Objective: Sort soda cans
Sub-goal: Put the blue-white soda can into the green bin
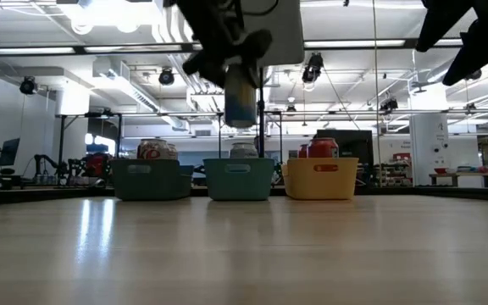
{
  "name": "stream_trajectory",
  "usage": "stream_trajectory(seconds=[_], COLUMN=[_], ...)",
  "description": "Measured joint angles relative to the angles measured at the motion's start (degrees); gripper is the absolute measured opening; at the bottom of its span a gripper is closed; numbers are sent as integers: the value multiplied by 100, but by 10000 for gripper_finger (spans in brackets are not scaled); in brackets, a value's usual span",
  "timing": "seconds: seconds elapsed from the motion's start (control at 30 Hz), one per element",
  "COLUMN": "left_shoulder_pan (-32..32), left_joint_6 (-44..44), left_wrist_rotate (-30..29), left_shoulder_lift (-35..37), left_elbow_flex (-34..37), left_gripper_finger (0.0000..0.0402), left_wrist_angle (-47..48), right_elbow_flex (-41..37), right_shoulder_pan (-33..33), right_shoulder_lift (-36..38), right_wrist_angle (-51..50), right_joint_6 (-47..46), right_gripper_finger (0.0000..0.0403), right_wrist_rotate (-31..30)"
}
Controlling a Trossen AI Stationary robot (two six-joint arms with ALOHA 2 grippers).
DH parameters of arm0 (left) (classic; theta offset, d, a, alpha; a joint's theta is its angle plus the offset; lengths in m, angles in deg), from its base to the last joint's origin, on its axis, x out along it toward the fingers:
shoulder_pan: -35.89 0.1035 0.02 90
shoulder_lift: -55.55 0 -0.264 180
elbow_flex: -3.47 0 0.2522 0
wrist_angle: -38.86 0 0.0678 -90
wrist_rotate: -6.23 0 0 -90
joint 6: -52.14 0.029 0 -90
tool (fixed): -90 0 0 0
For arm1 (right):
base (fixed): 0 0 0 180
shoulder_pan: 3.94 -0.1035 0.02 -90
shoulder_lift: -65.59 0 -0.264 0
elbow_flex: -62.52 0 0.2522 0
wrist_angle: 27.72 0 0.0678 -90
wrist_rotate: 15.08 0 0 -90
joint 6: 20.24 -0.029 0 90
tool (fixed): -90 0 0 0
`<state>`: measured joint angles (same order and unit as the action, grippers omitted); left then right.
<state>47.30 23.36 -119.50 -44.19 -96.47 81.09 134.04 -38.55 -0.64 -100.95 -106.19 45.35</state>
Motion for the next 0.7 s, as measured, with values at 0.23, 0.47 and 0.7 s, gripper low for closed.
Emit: stream_trajectory(seconds=[0.23, 0.47, 0.7], left_shoulder_pan=[359, 449, 457], left_joint_6=[-147, -181, -349], left_wrist_rotate=[25, -123, -86], left_shoulder_lift=[-273, -559, -976], left_elbow_flex=[975, 1129, 1096], left_gripper_finger=[279, 279, 279], left_wrist_angle=[-1275, -1843, -1834], right_elbow_flex=[0, 0, 4], right_shoulder_pan=[-2, 0, 0], right_shoulder_lift=[-186, -271, -290], right_wrist_angle=[546, 851, 880], right_joint_6=[-116, -149, -208], right_gripper_finger=[373, 373, 373], right_wrist_rotate=[-44, -43, -48])
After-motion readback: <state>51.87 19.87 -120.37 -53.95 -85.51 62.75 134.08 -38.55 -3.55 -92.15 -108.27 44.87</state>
